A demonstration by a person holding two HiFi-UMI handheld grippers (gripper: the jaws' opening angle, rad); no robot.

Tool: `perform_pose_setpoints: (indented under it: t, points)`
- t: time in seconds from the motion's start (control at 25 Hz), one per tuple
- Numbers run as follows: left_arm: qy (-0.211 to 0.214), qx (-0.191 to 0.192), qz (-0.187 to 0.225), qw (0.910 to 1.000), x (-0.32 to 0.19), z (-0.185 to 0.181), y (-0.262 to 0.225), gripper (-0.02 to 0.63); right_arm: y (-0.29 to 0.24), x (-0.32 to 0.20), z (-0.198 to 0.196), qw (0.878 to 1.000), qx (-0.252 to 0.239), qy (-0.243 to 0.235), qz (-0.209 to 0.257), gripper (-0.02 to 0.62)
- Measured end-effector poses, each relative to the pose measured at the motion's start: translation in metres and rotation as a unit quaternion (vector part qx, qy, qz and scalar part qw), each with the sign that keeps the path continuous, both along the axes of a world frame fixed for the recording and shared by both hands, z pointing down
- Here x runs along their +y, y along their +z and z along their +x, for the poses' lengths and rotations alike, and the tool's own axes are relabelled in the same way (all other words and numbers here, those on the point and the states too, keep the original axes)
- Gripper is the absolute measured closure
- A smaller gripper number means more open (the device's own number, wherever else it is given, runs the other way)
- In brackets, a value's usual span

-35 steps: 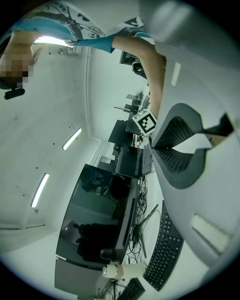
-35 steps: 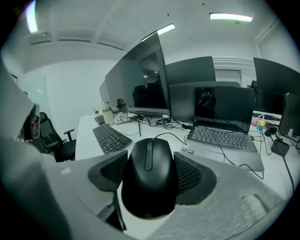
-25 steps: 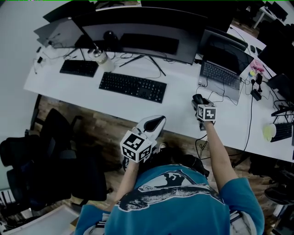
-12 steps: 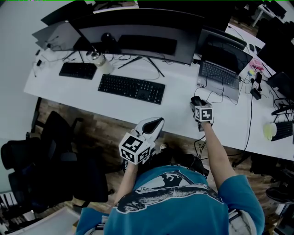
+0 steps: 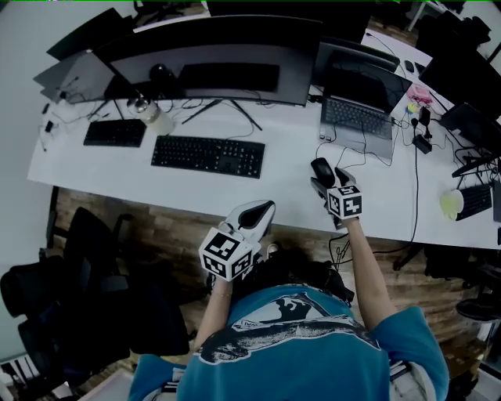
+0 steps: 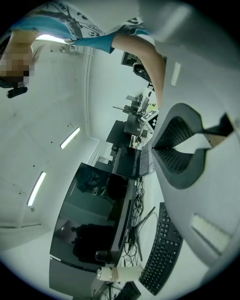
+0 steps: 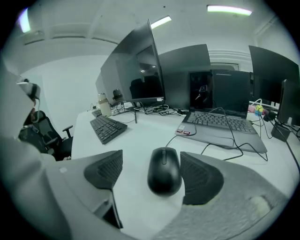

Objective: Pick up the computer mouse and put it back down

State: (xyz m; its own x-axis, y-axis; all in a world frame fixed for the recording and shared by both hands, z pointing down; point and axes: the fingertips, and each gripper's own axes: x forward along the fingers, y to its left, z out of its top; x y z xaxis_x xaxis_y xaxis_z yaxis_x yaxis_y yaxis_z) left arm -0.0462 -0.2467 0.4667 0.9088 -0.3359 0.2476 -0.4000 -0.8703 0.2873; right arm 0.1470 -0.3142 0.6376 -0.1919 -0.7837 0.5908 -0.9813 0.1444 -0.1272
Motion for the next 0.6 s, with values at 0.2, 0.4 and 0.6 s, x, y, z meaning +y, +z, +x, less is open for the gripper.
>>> perform_pose_setpoints:
  t: [0.2,0.4,0.6]
  points:
    - [0.048,0.009,-0.015,0.9987,0.008,0.029,0.006,0.592,-0.039,0.047,-0.013,0.999,-0.031,0.010,0.040,0.272]
    - [0.081,0.017,-0.026,0.9962,0.025,0.054,0.006,0.591,-0.063,0.094,-0.022,0.995,-0.071,0.037,0.058,0.346]
    - [0.093,0.010,-0.037,0.9949,0.050,0.063,0.013,0.589,-0.080,0.132,-0.027,0.992,-0.092,0.047,0.068,0.389]
